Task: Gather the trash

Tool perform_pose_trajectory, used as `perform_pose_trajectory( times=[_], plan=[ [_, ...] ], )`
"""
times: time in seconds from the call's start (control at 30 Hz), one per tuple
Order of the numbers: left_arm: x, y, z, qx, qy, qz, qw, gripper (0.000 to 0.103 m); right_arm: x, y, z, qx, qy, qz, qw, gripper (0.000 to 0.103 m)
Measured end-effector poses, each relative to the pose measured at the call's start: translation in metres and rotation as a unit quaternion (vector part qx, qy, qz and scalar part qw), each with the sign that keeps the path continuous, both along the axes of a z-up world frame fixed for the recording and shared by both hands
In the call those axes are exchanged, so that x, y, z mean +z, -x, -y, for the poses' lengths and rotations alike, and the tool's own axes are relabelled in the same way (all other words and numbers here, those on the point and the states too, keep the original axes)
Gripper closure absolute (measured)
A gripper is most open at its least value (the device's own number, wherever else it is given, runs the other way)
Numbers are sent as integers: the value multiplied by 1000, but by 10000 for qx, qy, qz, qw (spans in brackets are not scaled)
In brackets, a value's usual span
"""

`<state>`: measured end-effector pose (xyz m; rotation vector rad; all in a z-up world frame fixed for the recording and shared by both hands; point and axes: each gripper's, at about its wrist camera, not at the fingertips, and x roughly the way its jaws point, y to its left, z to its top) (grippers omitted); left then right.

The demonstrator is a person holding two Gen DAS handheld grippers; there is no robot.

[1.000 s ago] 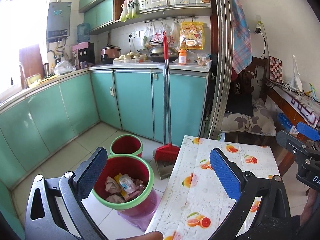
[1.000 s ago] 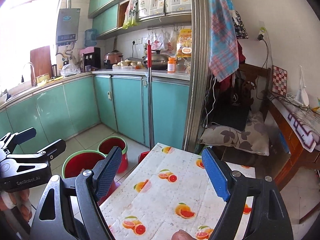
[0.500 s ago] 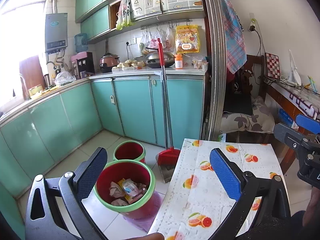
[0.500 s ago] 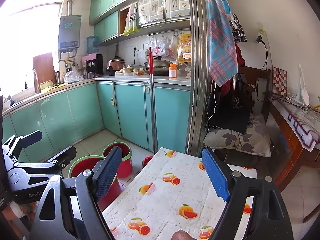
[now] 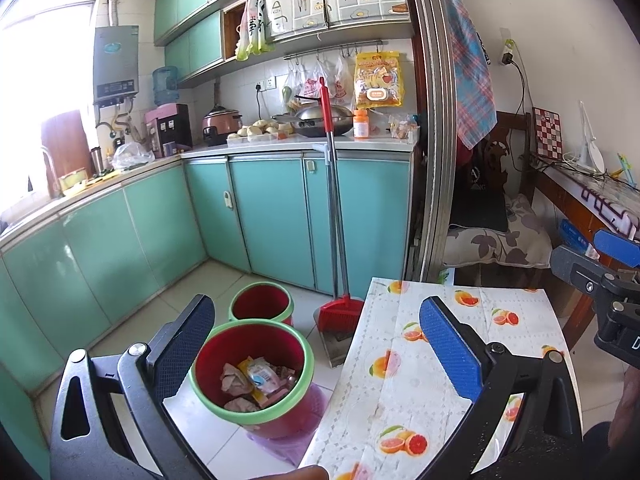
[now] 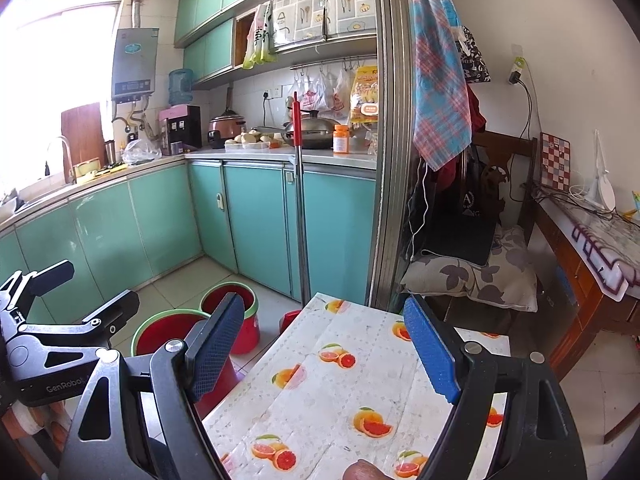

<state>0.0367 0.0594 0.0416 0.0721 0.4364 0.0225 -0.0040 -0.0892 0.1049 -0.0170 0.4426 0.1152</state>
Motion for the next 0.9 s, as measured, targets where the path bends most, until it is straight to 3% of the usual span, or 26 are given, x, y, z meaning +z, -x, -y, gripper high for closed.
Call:
perform_pose_trajectory(
  times=[0.73,0.83,0.9],
  plan=[
    [-3,-4,1,-87,13,-65,9999,0,-2,-2,6,-80,10,-17,10000,21],
    [-2,0,-1,-131,212,70,9997,0,-3,-2,7,-106,15,-41,9999,21],
    [-1,1,-1,-60,143,144,9998,0,-4,-2,8,-122,7,-52,9999,21]
  ],
)
